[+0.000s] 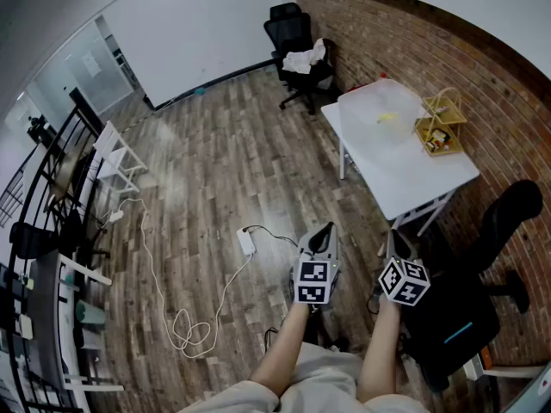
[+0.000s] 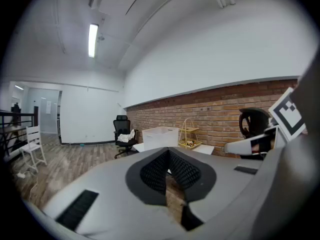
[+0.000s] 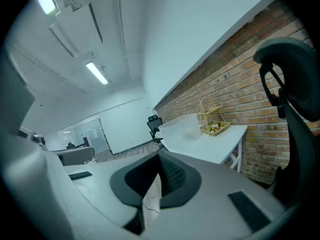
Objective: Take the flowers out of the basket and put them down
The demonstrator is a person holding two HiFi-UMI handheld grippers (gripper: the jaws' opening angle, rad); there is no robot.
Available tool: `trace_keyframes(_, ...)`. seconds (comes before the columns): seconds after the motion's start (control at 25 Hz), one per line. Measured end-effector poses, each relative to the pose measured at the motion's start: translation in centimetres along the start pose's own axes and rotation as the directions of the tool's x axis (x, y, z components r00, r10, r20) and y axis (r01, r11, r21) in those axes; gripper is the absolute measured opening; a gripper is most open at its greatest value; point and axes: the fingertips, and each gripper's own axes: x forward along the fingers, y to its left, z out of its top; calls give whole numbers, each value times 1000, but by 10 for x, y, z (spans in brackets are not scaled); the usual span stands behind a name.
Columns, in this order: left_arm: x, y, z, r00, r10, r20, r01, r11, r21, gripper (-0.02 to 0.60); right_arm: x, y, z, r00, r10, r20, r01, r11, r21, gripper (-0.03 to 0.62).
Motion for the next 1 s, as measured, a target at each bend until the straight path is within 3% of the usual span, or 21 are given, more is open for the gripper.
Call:
trace_keyframes(0.12,0,12,1,998,71,0,-71,997,-25,25,8,14,4,997,82,-6,-82,996,-30,18)
trace_keyframes(0.2,8,10,2,997,80,-4,-80,997,-11,25,12,12,7,994,106,-2,-106,993,-46,18)
trace_keyframes(0.48,23,-18,20,1000,24,5,-24,999,34,25,3,-10,18,998,60,6,-60,997,-57,18)
trace_keyframes(0.68,35,-25,13,1000,4,10,-4,1000,15,25,1,-18,28,998,39,45,-35,995,-96,18)
trace_keyframes(0.8,40,-27,4,999,-47,-26,49,996,73,25,6,-22,33,998,34,48,-31,998,-58,18)
trace_keyframes(0.92,44,-26,-1,986,-132,-101,151,966,210,25,16,-26,28,999,32,36,-31,999,-29,18)
trace_keyframes(1.0,47,-12,2,985,-133,-112,158,955,250,25,25,-28,21,1000,15,7,-14,1000,-12,18)
